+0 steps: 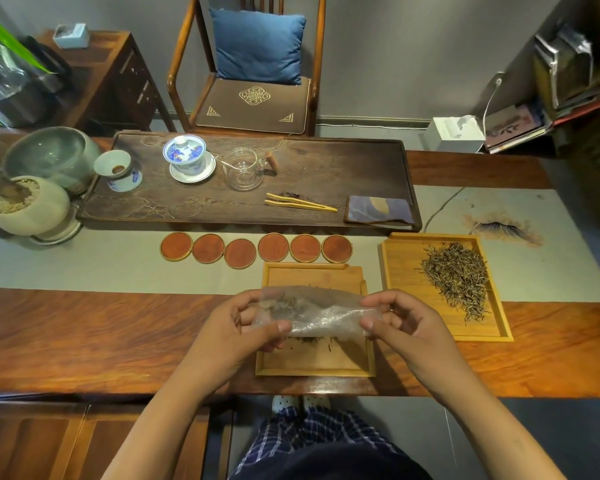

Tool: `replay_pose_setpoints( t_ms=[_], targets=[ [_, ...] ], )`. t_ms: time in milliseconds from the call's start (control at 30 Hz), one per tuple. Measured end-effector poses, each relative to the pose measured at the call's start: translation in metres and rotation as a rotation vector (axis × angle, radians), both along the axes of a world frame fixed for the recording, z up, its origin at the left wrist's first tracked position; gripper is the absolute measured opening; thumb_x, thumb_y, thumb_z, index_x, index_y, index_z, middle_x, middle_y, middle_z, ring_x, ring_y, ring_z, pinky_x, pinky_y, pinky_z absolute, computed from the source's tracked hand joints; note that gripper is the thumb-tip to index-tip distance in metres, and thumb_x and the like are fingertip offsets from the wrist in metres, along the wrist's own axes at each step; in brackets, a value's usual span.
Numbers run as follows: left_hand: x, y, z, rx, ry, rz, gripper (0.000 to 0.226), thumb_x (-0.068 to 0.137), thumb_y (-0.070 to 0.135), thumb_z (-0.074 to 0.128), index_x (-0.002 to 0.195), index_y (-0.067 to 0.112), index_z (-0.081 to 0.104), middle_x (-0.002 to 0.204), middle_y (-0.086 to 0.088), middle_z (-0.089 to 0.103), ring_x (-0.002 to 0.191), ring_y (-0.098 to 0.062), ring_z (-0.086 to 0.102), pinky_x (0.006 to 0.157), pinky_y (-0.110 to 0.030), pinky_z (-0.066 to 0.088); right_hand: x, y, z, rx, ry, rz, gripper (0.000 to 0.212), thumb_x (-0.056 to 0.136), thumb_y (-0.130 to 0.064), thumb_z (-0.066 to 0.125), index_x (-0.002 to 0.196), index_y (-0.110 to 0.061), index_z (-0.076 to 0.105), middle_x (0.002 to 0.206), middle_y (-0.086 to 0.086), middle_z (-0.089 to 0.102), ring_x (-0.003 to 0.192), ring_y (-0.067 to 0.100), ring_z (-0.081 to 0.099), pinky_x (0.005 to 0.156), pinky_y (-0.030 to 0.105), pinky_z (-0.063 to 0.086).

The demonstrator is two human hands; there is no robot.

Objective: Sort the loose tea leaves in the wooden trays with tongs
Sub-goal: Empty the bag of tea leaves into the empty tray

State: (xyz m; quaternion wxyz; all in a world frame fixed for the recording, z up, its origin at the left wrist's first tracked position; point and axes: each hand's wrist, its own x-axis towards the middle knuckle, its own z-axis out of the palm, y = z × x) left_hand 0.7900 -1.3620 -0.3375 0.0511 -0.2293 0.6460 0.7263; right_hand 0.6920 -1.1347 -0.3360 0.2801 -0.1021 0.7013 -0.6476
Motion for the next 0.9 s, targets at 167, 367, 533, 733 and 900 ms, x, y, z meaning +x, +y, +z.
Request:
replay_pose_setpoints(
  t_ms=[167, 367, 533, 733, 900],
  targets=[
    [0.003, -0.003, 0.006, 0.036, 0.006, 0.043, 0.059, 0.064, 0.021, 0.073, 0.12, 0.015, 0.056, 0.077, -0.018, 0.073, 0.059, -0.018, 0.068, 0.055, -0.021, 0.055, 0.001, 0.001, 0.002, -0.029, -0.097, -0.047, 0.035, 0.065, -0.026, 0.076, 0.095, -0.011, 0.069, 0.071, 0.005, 0.067, 0.069, 0.015, 0.067, 0.066, 0.023, 0.055],
    [0.002, -0.007, 0.01, 0.005, 0.067, 0.108, 0.056, 0.068, 0.02, 0.073, 0.121, 0.019, 0.055, 0.068, -0.017, 0.07, 0.062, -0.022, 0.069, 0.058, -0.022, 0.056, 0.001, -0.002, 0.01, -0.085, -0.184, -0.115, 0.037, 0.059, -0.031, 0.077, 0.089, -0.01, 0.072, 0.073, 0.006, 0.066, 0.063, 0.016, 0.063, 0.064, 0.021, 0.054],
    [0.003, -0.006, 0.018, 0.03, 0.159, 0.147, 0.042, 0.069, 0.021, 0.074, 0.11, 0.018, 0.065, 0.066, -0.015, 0.067, 0.058, -0.022, 0.067, 0.055, -0.022, 0.054, 0.0, -0.006, 0.022, -0.1, -0.209, -0.122, 0.032, 0.059, -0.034, 0.077, 0.083, -0.013, 0.074, 0.072, 0.008, 0.061, 0.059, 0.013, 0.059, 0.065, 0.024, 0.056],
    [-0.003, -0.004, 0.027, -0.007, 0.187, 0.143, 0.026, 0.068, 0.027, 0.072, 0.091, 0.015, 0.068, 0.06, -0.011, 0.066, 0.058, -0.02, 0.067, 0.055, -0.021, 0.053, -0.001, -0.008, 0.032, 0.0, -0.116, -0.132, 0.038, 0.062, -0.045, 0.071, 0.084, -0.014, 0.073, 0.078, 0.006, 0.064, 0.058, 0.014, 0.06, 0.065, 0.028, 0.058],
    [-0.005, 0.0, 0.028, -0.012, 0.207, 0.157, 0.027, 0.067, 0.026, 0.07, 0.084, 0.006, 0.063, 0.058, -0.009, 0.065, 0.057, -0.019, 0.067, 0.054, -0.021, 0.054, -0.001, -0.01, 0.037, 0.042, -0.098, -0.151, 0.046, 0.063, -0.043, 0.069, 0.088, -0.005, 0.069, 0.082, 0.017, 0.058, 0.057, 0.017, 0.058, 0.062, 0.027, 0.057]
  ],
)
